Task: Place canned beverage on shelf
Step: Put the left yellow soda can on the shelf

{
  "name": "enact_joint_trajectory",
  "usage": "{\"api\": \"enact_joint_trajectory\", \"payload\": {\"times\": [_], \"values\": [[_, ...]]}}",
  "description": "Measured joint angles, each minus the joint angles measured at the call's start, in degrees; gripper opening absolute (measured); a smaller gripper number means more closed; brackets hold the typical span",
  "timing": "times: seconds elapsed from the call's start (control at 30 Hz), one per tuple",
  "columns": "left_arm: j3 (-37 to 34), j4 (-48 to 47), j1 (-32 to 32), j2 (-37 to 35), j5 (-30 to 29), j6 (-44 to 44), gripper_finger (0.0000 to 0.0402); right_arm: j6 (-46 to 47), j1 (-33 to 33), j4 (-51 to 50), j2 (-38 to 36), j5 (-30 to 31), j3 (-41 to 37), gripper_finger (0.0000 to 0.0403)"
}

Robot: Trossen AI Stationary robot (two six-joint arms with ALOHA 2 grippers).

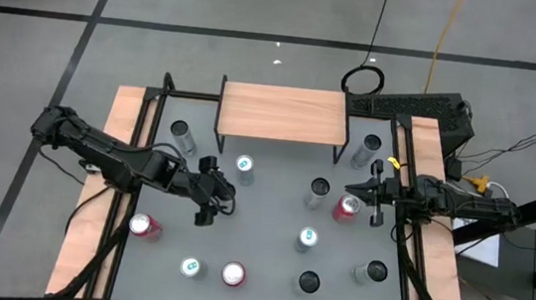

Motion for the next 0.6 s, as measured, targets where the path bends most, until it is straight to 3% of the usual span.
{"api": "enact_joint_trajectory", "payload": {"times": [0.4, 0.6], "values": [[1.4, -0.1, -1.4, -1.8, 1.0, 2.8, 0.0311, 0.0, 0.0, -1.7, 0.0, 0.0, 0.0, 0.0], [1.6, -0.2, -1.5, -1.9, -2.4, 3.1, 0.0311, 0.0, 0.0, -2.1, 0.1, 0.0, 0.0, 0.0]]}}
